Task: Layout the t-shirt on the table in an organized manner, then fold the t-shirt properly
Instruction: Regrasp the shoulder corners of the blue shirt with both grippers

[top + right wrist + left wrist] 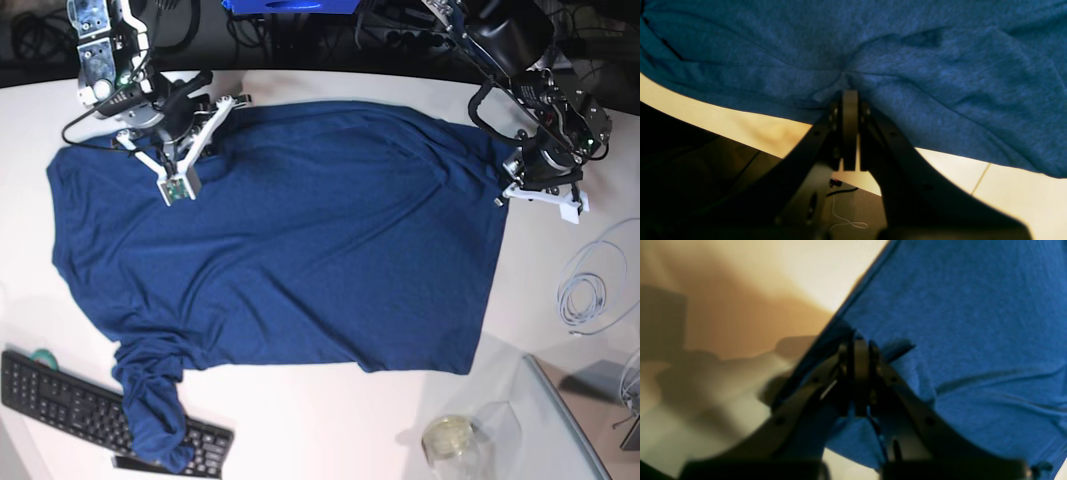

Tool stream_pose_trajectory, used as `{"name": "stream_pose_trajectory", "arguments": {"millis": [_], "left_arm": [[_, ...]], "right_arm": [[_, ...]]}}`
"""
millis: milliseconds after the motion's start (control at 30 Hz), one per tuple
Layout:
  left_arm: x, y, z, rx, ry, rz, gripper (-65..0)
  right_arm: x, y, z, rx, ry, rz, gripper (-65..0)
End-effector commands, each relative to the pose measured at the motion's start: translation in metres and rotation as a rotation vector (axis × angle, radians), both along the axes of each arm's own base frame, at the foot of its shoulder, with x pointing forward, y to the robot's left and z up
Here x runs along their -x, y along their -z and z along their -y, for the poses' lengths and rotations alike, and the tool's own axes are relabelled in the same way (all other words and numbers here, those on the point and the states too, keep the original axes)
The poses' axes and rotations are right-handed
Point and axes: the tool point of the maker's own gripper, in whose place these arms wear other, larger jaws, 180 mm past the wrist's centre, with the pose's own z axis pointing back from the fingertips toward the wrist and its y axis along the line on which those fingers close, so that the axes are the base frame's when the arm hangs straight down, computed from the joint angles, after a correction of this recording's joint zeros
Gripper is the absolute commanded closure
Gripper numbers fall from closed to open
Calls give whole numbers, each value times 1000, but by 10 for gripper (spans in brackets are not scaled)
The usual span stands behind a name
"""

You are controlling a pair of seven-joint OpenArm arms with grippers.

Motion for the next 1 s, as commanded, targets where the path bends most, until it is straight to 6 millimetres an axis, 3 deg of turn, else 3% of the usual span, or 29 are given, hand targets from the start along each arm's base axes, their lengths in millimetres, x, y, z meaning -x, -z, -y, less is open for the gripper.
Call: {"name": "stream_pose_trajectory", "arguments": {"millis": [0, 600, 633, 800, 867, 967], "left_arm": [[-9, -10, -7, -17, -6, 39, 0], [-29, -20, -6, -11, -6, 80, 0], [-28, -20, -5, -7, -7, 81, -31], [-29, -29, -7, -23, -3, 112, -438], [-21, -44, -11, -46, 28, 169, -545], [0, -72, -20, -117, 126, 249, -619]], "right_arm": [[-5, -6, -2, -13, -4, 29, -2], [-4, -5, -3, -14, -6, 25, -2], [-4, -5, -3, -14, -6, 25, -2], [1, -3, -3, -16, -5, 14, -2], [2, -3, -3, -16, -4, 14, -2], [6, -2, -1, -15, 2, 9, -2]]}}
